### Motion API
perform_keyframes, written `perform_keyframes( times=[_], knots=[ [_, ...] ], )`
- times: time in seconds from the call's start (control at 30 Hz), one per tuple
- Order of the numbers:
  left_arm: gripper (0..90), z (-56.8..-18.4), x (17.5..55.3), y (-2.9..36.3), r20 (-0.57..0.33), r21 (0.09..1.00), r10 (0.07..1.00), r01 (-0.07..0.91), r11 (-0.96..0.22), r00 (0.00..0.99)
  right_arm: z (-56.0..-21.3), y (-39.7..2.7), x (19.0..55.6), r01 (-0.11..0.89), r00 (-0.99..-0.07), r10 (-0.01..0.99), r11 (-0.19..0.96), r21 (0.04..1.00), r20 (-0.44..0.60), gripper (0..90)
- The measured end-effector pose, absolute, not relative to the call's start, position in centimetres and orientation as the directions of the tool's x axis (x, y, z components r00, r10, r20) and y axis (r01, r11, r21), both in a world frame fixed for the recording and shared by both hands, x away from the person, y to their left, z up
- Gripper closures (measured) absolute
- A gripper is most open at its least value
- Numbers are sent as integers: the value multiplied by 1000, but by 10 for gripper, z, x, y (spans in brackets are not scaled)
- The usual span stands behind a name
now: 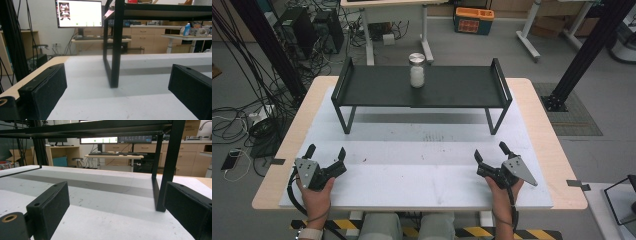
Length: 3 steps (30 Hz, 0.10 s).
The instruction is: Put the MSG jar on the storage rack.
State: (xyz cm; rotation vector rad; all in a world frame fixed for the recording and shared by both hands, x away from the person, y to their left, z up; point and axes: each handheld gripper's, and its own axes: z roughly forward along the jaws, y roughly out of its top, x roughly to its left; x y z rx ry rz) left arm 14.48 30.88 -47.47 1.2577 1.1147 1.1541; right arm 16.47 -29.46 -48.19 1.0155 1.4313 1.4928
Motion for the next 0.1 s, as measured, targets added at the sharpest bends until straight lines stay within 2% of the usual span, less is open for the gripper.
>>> perform_keyframes(
  times=[0.1],
  knots=[
    [22,-475,145,309,19,1000,995,-16,-18,101,-482,-295,165,-24,-345,939,-25,999,15,65]
  ],
)
